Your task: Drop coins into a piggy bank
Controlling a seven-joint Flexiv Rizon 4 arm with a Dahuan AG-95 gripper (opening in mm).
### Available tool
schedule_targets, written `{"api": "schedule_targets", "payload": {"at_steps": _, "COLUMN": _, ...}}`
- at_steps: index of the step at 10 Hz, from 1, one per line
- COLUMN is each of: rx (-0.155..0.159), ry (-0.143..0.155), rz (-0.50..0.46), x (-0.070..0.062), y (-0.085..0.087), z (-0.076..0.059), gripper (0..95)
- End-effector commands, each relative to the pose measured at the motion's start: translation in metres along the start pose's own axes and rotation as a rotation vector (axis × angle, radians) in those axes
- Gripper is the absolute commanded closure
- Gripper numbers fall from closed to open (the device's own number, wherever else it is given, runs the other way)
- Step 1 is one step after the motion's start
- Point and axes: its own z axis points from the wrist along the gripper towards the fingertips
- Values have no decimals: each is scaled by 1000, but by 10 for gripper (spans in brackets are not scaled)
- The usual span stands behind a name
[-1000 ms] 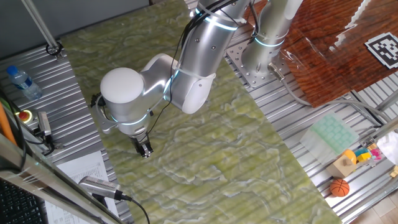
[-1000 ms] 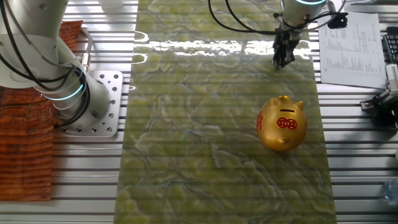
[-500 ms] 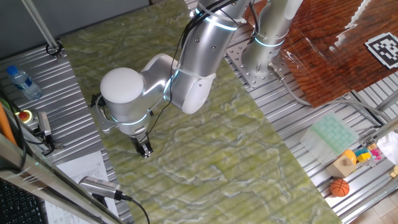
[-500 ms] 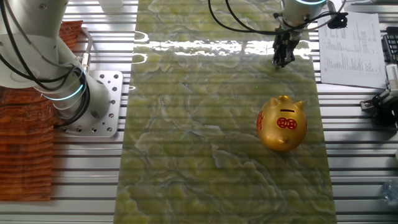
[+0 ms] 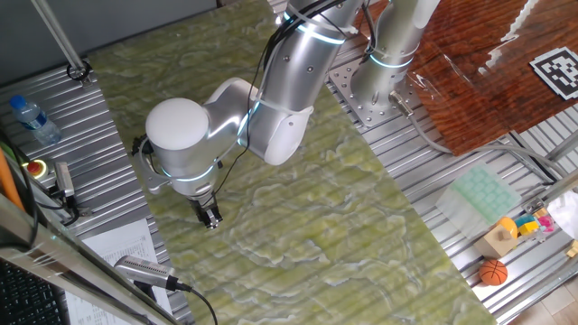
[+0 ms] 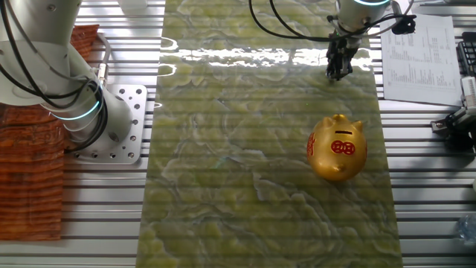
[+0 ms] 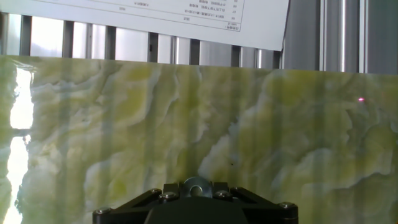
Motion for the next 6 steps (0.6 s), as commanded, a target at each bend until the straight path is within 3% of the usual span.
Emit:
{"api": "schedule_targets", "payload": {"at_steps": 1, "rx": 1, "ry": 0, "rz": 1, "x": 0, "y": 0, "z": 1, "gripper": 760}}
{"api": "schedule_targets", "payload": {"at_steps": 4, "rx": 1, "ry": 0, "rz": 1, "x": 0, "y": 0, "z": 1, "gripper": 760}}
{"api": "schedule_targets", "payload": {"at_steps": 5, "rx": 2, "ry": 29, "rz": 24, "x": 0, "y": 1, "z": -25, "gripper": 950}}
{"api": "schedule_targets", "payload": {"at_steps": 6, "rx": 2, "ry": 32, "rz": 24, "x": 0, "y": 1, "z": -26, "gripper": 950}}
